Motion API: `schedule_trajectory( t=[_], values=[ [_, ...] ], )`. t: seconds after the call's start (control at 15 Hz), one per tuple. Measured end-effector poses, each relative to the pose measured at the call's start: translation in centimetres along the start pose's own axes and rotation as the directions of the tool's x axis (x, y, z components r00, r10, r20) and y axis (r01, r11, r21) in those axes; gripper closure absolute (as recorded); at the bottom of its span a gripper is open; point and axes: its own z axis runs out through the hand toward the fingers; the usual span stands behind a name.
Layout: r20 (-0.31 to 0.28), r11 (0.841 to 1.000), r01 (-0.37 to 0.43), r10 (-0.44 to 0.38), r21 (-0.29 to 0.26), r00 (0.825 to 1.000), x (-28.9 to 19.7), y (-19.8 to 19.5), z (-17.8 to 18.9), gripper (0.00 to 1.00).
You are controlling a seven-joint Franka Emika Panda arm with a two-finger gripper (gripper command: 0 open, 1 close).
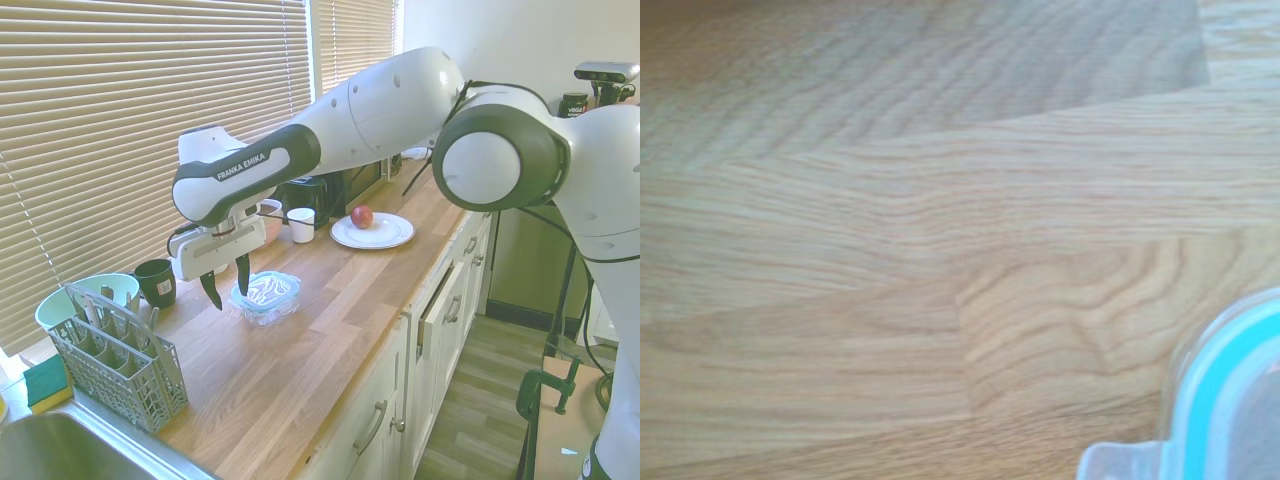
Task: Cover the lid of the food container
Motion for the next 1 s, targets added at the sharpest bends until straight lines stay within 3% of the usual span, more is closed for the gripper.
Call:
schedule_trajectory(
  t=[0.53,0.73,1.0],
  values=[
    [-0.009,0.996,0.062,-0.061,0.071,0.998,-2.9,9.7,-6.5,0.00],
    [-0.013,0.995,0.085,-0.084,0.059,0.996,-4.7,15.1,-7.9,0.00],
    [-0.020,0.992,0.122,-0.122,0.027,0.992,-8.8,20.6,-6.4,0.00]
  ],
)
